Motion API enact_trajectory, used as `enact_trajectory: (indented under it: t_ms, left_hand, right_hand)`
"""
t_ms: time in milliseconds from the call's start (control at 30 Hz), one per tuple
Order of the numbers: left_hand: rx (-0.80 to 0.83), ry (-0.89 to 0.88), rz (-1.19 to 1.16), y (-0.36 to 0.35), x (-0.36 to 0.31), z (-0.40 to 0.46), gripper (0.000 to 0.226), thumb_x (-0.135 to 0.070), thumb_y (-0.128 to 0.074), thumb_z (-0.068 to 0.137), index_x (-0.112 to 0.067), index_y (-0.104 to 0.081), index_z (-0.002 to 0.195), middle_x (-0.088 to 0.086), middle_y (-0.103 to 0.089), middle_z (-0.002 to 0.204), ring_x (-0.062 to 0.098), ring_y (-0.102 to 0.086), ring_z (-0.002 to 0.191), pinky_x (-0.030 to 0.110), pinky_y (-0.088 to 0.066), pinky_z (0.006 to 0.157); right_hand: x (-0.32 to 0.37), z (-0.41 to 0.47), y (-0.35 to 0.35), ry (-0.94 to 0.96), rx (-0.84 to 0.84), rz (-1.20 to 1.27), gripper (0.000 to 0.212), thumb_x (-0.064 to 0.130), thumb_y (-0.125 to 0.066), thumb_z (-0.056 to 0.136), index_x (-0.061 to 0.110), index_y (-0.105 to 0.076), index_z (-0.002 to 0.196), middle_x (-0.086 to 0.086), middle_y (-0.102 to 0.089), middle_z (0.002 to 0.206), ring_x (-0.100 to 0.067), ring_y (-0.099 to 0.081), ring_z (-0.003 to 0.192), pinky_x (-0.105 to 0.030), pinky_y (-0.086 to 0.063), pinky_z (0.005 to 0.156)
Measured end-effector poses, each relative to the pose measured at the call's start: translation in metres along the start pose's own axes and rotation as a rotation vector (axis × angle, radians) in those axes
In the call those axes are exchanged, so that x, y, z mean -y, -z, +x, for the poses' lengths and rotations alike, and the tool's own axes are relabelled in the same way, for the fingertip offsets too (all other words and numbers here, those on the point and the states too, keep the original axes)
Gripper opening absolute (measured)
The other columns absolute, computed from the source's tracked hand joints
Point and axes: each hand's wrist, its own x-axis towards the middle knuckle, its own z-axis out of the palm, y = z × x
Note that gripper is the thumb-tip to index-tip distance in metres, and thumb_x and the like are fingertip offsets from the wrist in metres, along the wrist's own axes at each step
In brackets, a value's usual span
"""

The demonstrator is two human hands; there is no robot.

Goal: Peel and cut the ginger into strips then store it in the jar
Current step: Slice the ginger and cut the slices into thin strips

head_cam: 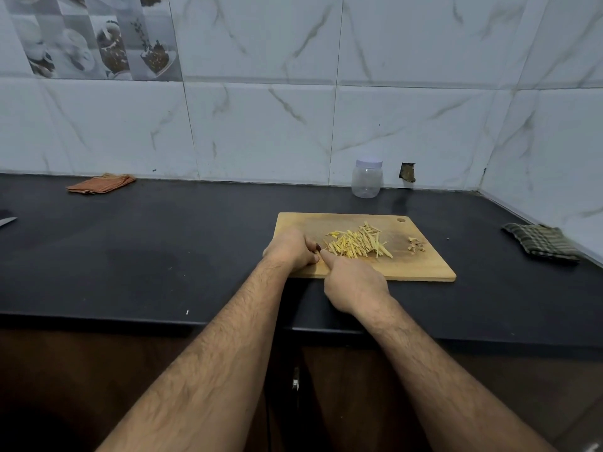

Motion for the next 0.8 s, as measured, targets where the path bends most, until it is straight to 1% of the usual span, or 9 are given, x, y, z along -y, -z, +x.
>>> enact_trajectory:
  t_ms: [100,233,367,500,667,800]
  left_hand:
    - [0.000,0.006,-0.005,0.000,0.000,0.001,0.025,-0.031,-0.070,0.090,-0.038,-0.072,0.114,-0.015,-0.069,0.114,0.011,-0.058,0.111,0.033,-0.047,0.099]
    - [-0.008,0.009,-0.011,-0.001,0.000,0.001,0.020,-0.033,-0.070,0.089,-0.040,-0.074,0.107,-0.016,-0.070,0.108,0.010,-0.059,0.103,0.032,-0.049,0.095]
    - [-0.021,0.013,0.007,-0.002,0.000,0.000,0.020,-0.035,-0.070,0.089,-0.039,-0.074,0.108,-0.014,-0.070,0.112,0.011,-0.060,0.108,0.032,-0.049,0.096]
    - [-0.032,0.010,0.008,-0.001,0.000,0.000,0.022,-0.031,-0.070,0.089,-0.035,-0.073,0.111,-0.012,-0.069,0.118,0.013,-0.058,0.116,0.030,-0.046,0.099]
    - [-0.029,0.018,0.001,-0.001,-0.001,-0.002,0.025,-0.031,-0.070,0.090,-0.034,-0.072,0.115,-0.010,-0.068,0.120,0.014,-0.057,0.117,0.031,-0.045,0.099]
    - [-0.023,0.023,0.004,-0.003,-0.001,-0.001,0.022,-0.033,-0.070,0.089,-0.036,-0.074,0.111,-0.010,-0.070,0.115,0.015,-0.059,0.113,0.033,-0.047,0.100]
  right_hand:
    - [0.002,0.003,0.003,-0.002,0.026,-0.025,0.069,0.011,-0.043,0.097,0.040,-0.024,0.156,-0.003,-0.055,0.142,-0.024,-0.054,0.124,-0.037,-0.047,0.091]
    - [0.006,0.006,0.005,0.007,0.040,-0.058,0.070,0.009,-0.043,0.097,0.039,-0.023,0.157,-0.003,-0.054,0.142,-0.025,-0.054,0.125,-0.036,-0.046,0.089]
    - [0.003,-0.004,0.004,0.017,0.055,-0.110,0.075,0.005,-0.042,0.095,0.041,-0.019,0.157,-0.006,-0.058,0.136,-0.026,-0.056,0.120,-0.037,-0.046,0.081]
    - [-0.003,-0.021,0.001,0.021,0.061,-0.157,0.078,0.003,-0.045,0.094,0.037,-0.015,0.158,-0.007,-0.059,0.133,-0.028,-0.057,0.118,-0.039,-0.048,0.084]
    - [-0.002,-0.023,0.000,0.011,0.044,-0.173,0.077,0.003,-0.045,0.093,0.035,-0.017,0.157,-0.007,-0.059,0.132,-0.027,-0.057,0.117,-0.038,-0.047,0.080]
    - [0.000,-0.012,0.001,-0.015,0.019,-0.141,0.074,0.003,-0.041,0.096,0.036,-0.018,0.158,-0.006,-0.060,0.131,-0.026,-0.059,0.116,-0.036,-0.046,0.077]
